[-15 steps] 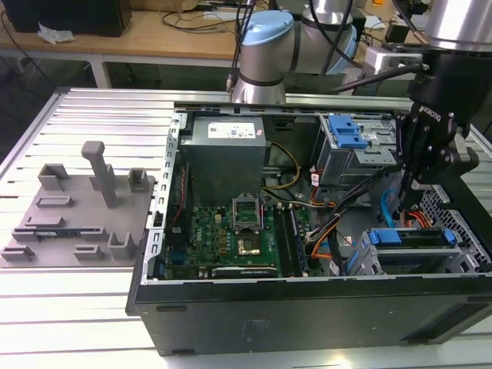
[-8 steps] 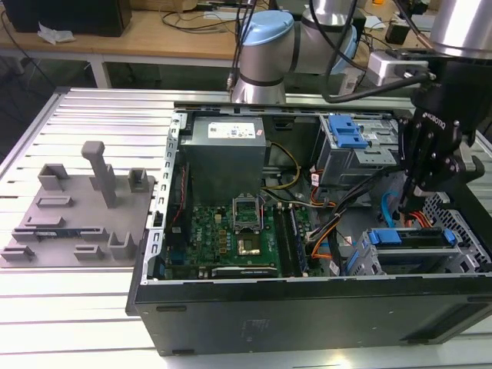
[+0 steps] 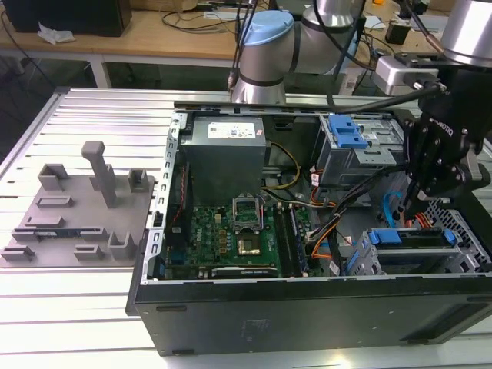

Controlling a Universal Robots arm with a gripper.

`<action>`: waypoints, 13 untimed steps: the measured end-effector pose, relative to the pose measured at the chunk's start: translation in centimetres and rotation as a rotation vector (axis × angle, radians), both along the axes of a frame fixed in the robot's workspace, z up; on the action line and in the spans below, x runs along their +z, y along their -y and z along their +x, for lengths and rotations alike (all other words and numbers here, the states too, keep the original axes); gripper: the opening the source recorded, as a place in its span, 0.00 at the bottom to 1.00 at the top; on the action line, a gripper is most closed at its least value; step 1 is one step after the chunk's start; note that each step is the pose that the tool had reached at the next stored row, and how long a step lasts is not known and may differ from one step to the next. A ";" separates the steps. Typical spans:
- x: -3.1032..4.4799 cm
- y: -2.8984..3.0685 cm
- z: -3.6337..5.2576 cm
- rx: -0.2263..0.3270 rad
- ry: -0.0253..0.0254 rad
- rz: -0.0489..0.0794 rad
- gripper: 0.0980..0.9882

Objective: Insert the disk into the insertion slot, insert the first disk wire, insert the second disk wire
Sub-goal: 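Insert the second disk wire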

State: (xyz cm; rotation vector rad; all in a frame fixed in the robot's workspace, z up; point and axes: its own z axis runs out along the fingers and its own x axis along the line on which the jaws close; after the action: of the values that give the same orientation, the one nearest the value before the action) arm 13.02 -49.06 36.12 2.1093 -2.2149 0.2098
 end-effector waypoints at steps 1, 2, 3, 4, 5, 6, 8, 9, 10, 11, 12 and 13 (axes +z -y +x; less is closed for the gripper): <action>0.00 0.14 0.01 0.000 0.0004 0.013 0.07; 0.00 0.28 0.03 0.000 0.0006 0.022 0.07; -0.01 0.57 0.06 0.000 0.0005 0.033 0.07; -0.02 0.74 0.09 0.000 0.0005 0.038 0.07; -0.04 0.88 0.12 0.000 0.0006 0.042 0.07; -0.08 1.13 0.18 0.001 0.0005 0.050 0.07; -0.13 1.35 0.28 0.003 0.0005 0.060 0.07; -0.15 1.42 0.33 0.004 0.0004 0.063 0.07; -0.16 1.47 0.38 0.005 0.0004 0.067 0.07; -0.18 1.53 0.43 0.006 0.0004 0.070 0.07; -0.20 1.59 0.47 0.007 0.0004 0.073 0.07; -0.22 1.67 0.52 0.008 0.0004 0.076 0.07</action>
State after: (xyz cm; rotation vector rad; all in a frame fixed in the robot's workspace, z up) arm 13.54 -50.73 35.90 2.1563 -2.2496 0.1287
